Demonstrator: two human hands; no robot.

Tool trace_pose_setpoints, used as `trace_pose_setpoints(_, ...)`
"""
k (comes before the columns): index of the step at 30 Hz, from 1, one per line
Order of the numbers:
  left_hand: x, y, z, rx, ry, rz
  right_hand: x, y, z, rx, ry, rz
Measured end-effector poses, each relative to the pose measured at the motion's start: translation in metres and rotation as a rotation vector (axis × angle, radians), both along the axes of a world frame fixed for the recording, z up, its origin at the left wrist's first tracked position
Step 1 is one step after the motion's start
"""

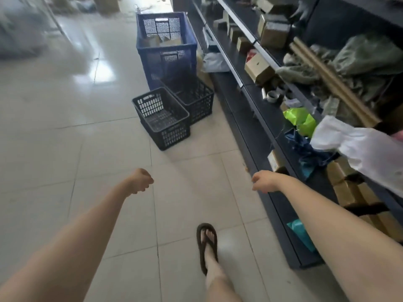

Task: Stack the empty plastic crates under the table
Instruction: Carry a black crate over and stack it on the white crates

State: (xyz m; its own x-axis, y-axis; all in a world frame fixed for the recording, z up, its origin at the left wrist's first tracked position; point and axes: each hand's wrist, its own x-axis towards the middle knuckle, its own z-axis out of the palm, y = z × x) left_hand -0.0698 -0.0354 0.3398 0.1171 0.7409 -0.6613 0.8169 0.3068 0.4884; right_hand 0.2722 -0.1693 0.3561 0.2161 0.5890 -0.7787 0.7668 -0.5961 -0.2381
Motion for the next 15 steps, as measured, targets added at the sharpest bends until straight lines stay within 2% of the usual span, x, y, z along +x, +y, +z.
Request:
trace_pose_setpoints(6,0.001,0.151,0.006,0.058,0.005,0.086,0.037,0.178,-0.012,-0.006,-0.118,0.039)
trace_pose_setpoints(12,-0.052,0.278,0.019,0.066,0.013,0.217,0.003,0.345,-0.003,0.036,-0.046,0.084)
trace_pose_setpoints(15,-0.083,0.344,0.015,0.071,0.028,0.237,-0.022,0.417,-0.005,0.004,-0.062,0.172)
